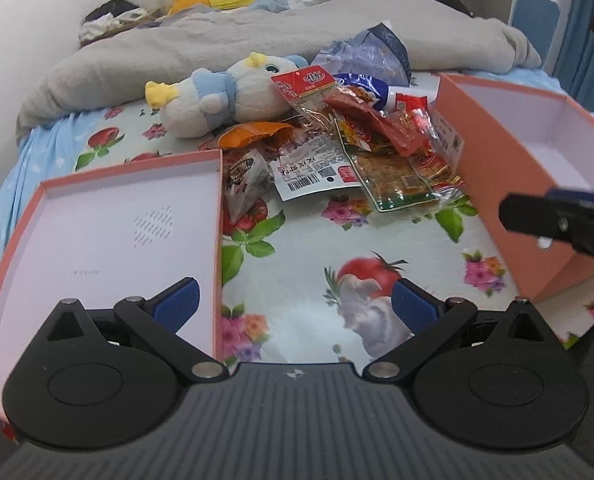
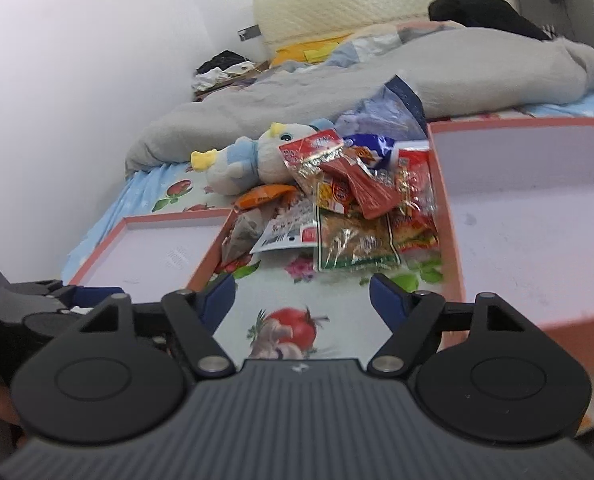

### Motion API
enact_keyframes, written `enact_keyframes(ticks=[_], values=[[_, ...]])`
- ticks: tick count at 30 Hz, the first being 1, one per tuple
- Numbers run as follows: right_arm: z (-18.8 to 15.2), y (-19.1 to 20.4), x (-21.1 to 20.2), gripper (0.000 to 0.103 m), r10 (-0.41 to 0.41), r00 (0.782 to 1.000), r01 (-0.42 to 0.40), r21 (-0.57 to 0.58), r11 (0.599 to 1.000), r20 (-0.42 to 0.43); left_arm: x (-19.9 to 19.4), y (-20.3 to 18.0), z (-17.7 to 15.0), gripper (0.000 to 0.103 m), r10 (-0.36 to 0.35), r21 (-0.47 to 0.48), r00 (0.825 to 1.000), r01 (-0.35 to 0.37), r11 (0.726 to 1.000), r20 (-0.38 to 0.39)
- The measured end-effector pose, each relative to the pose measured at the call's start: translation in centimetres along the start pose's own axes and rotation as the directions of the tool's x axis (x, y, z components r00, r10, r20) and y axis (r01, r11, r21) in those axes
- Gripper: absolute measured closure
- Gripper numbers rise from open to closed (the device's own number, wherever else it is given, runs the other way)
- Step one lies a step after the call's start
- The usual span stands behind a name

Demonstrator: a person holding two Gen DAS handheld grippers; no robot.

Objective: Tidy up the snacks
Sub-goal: 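Close the left gripper on the small clear packet while the right gripper approaches the pile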

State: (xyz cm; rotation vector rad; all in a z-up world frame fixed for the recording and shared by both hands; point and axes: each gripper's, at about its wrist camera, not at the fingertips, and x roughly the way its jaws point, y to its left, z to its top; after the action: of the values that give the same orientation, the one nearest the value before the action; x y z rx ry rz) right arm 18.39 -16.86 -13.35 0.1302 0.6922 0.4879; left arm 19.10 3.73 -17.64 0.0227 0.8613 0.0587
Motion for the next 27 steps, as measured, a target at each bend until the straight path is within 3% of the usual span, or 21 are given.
enact_keyframes(ticks=[5,20,27], values=[[1.0,-0.7,2.7,0.026,-0.01,1.0,0.011,0.036,0.999,-0.014,2.2,0.0,1.0,0.002,0.022,0.059,1.0,-0.022,0.998,0.014],[3.1,-2.9,12.0,0.026,-0.072,0.991,0.081,0.076,0.994,-0.112,10.1,1.5,5.2,0.021,0.042,0.171,0.999,-0.041,0.984,-0.004],[3.4,-3.9,16.0,0.027,-0.114,0.983,0.126,0.073,0.989,-0.147,13.4,0.6,6.3,0.03,0.118,0.331,0.992,-0.124,0.935,0.037]])
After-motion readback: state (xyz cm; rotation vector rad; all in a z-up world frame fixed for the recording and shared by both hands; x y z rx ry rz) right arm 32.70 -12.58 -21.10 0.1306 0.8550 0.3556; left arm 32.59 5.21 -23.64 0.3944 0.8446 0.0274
